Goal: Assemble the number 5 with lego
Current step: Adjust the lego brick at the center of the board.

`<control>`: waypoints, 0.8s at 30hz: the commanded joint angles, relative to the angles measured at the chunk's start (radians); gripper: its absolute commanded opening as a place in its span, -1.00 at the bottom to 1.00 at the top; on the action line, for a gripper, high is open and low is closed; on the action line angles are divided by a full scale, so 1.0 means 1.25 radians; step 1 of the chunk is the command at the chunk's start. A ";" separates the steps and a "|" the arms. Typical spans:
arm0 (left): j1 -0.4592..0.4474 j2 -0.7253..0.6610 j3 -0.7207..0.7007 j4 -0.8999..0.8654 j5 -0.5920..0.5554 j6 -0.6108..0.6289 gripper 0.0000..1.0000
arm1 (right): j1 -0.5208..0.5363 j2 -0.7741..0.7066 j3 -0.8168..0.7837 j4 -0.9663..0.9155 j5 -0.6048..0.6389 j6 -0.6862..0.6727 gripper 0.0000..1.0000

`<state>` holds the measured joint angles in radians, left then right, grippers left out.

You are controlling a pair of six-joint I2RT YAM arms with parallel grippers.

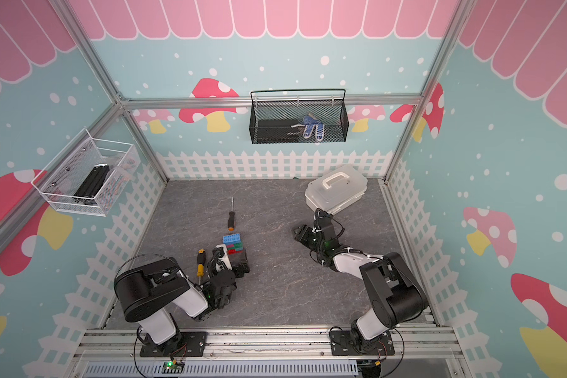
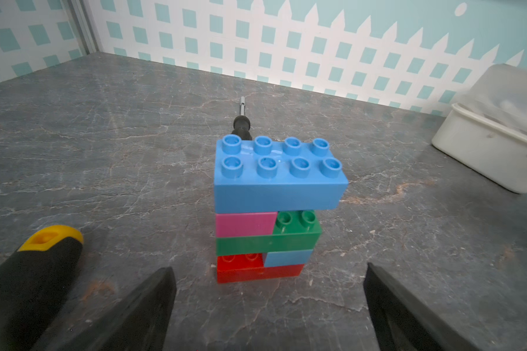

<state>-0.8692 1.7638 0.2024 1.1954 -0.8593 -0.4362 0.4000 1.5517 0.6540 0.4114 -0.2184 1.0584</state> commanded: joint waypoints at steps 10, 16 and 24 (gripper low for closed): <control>0.023 0.110 0.015 0.161 -0.028 0.051 0.98 | -0.016 0.029 -0.002 0.010 -0.011 -0.001 0.40; 0.037 0.143 0.036 0.180 -0.016 0.057 0.98 | -0.019 0.032 -0.003 0.013 -0.013 -0.002 0.40; 0.066 0.151 0.052 0.180 -0.006 0.056 0.98 | -0.024 0.040 -0.001 0.016 -0.018 -0.006 0.40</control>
<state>-0.7975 1.9339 0.2554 1.3670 -0.8627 -0.3767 0.3786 1.5871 0.6540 0.4122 -0.2352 1.0580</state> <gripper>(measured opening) 0.991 0.700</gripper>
